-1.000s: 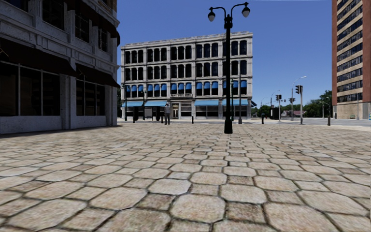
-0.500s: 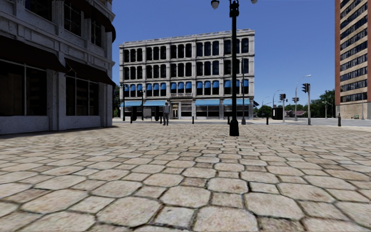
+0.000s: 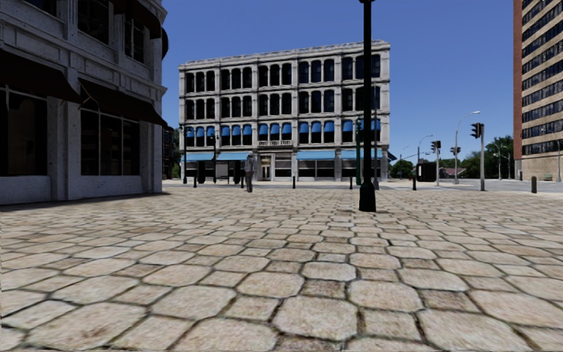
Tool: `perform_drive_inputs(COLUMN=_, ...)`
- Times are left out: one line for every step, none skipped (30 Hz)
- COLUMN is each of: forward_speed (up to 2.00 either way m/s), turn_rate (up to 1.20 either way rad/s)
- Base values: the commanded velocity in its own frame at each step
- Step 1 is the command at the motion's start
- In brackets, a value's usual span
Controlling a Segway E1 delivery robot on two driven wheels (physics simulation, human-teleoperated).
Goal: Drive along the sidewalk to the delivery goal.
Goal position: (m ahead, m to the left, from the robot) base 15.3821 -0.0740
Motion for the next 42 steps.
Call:
perform_drive_inputs(forward_speed=2.0, turn_rate=0.0)
perform_drive_inputs(forward_speed=2.0, turn_rate=0.0)
perform_drive_inputs(forward_speed=2.0, turn_rate=0.0)
perform_drive_inputs(forward_speed=2.0, turn_rate=0.0)
perform_drive_inputs(forward_speed=2.0, turn_rate=0.0)
perform_drive_inputs(forward_speed=2.0, turn_rate=0.0)
perform_drive_inputs(forward_speed=2.0, turn_rate=0.0)
perform_drive_inputs(forward_speed=2.0, turn_rate=0.0)
perform_drive_inputs(forward_speed=2.0, turn_rate=0.0)
perform_drive_inputs(forward_speed=2.0, turn_rate=0.0)
perform_drive_inputs(forward_speed=2.0, turn_rate=0.0)
perform_drive_inputs(forward_speed=2.0, turn_rate=0.0)
perform_drive_inputs(forward_speed=2.0, turn_rate=0.0)
perform_drive_inputs(forward_speed=2.0, turn_rate=0.0)
perform_drive_inputs(forward_speed=2.0, turn_rate=0.0)
perform_drive_inputs(forward_speed=2.0, turn_rate=0.0)
perform_drive_inputs(forward_speed=2.0, turn_rate=0.0)
perform_drive_inputs(forward_speed=2.0, turn_rate=0.0)
perform_drive_inputs(forward_speed=2.0, turn_rate=0.0)
perform_drive_inputs(forward_speed=2.0, turn_rate=0.0)
perform_drive_inputs(forward_speed=2.0, turn_rate=0.0)
perform_drive_inputs(forward_speed=2.0, turn_rate=0.0)
perform_drive_inputs(forward_speed=2.0, turn_rate=0.0)
perform_drive_inputs(forward_speed=2.0, turn_rate=0.0)
perform_drive_inputs(forward_speed=2.0, turn_rate=0.0)
perform_drive_inputs(forward_speed=2.0, turn_rate=0.0)
perform_drive_inputs(forward_speed=2.0, turn_rate=0.0)
perform_drive_inputs(forward_speed=2.0, turn_rate=0.0)
perform_drive_inputs(forward_speed=2.0, turn_rate=0.0)
perform_drive_inputs(forward_speed=2.0, turn_rate=0.0)
perform_drive_inputs(forward_speed=2.0, turn_rate=0.0)
perform_drive_inputs(forward_speed=2.0, turn_rate=0.0)
perform_drive_inputs(forward_speed=2.0, turn_rate=0.0)
perform_drive_inputs(forward_speed=2.0, turn_rate=0.0)
perform_drive_inputs(forward_speed=2.0, turn_rate=0.0)
perform_drive_inputs(forward_speed=2.0, turn_rate=0.0)
perform_drive_inputs(forward_speed=2.0, turn_rate=0.0)
perform_drive_inputs(forward_speed=2.0, turn_rate=0.0)
perform_drive_inputs(forward_speed=2.0, turn_rate=0.0)
perform_drive_inputs(forward_speed=2.0, turn_rate=0.0)
perform_drive_inputs(forward_speed=2.0, turn_rate=0.0)
perform_drive_inputs(forward_speed=2.0, turn_rate=0.0)
